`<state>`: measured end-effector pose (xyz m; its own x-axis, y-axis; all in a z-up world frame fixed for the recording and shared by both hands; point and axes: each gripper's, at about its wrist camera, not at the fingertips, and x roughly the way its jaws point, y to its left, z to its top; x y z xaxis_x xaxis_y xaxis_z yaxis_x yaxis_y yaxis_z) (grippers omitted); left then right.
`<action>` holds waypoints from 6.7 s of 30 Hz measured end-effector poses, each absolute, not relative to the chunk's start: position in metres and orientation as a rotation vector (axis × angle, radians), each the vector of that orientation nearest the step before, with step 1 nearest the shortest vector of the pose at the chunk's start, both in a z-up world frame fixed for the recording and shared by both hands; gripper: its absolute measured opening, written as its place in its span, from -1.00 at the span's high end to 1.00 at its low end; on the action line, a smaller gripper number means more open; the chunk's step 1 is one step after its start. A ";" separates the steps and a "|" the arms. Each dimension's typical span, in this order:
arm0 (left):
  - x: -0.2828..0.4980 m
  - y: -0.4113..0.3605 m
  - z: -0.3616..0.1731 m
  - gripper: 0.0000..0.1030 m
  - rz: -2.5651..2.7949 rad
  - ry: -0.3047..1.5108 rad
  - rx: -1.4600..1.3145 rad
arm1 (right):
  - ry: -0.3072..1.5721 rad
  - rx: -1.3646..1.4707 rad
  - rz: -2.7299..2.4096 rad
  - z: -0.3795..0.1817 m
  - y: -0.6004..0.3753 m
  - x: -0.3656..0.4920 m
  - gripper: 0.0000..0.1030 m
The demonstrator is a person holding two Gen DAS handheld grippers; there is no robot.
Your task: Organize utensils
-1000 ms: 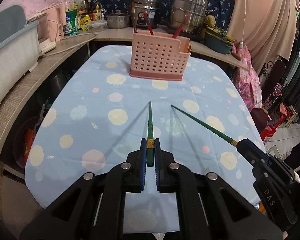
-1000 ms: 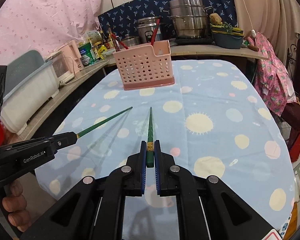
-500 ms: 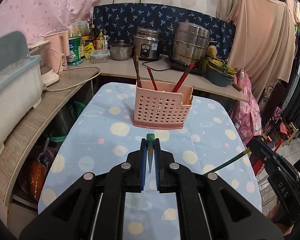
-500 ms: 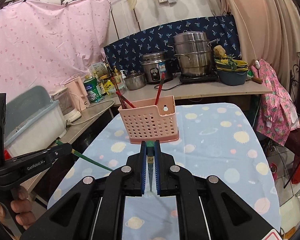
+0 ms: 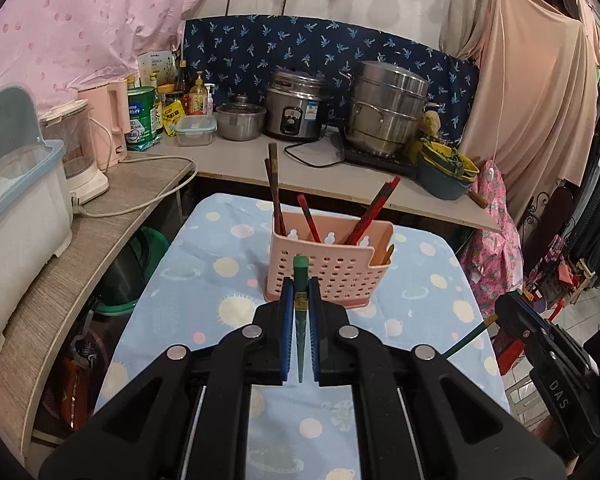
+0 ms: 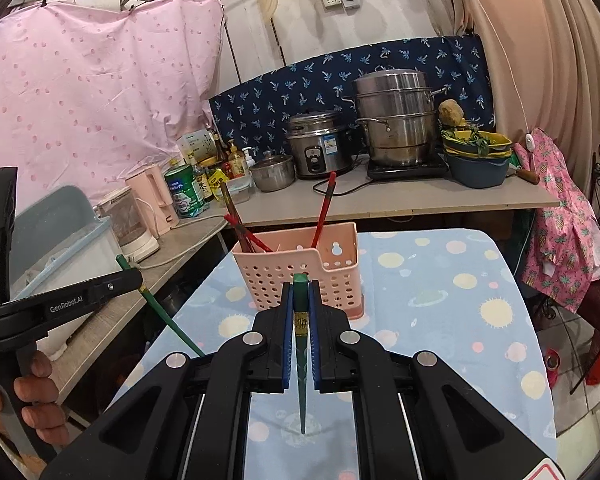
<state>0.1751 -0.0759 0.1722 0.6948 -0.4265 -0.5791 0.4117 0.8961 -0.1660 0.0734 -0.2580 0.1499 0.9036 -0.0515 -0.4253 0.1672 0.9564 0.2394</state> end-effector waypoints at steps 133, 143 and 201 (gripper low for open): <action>0.178 -0.092 0.078 -0.84 -0.234 0.774 0.214 | 0.764 0.176 -0.260 0.078 -0.232 0.115 -0.86; 0.185 -0.093 0.069 -0.84 -0.221 0.797 0.217 | 0.783 0.170 -0.261 0.072 -0.231 0.121 -0.86; 0.203 -0.114 0.047 -0.84 -0.233 0.829 0.256 | 0.827 0.192 -0.299 0.048 -0.252 0.142 -0.86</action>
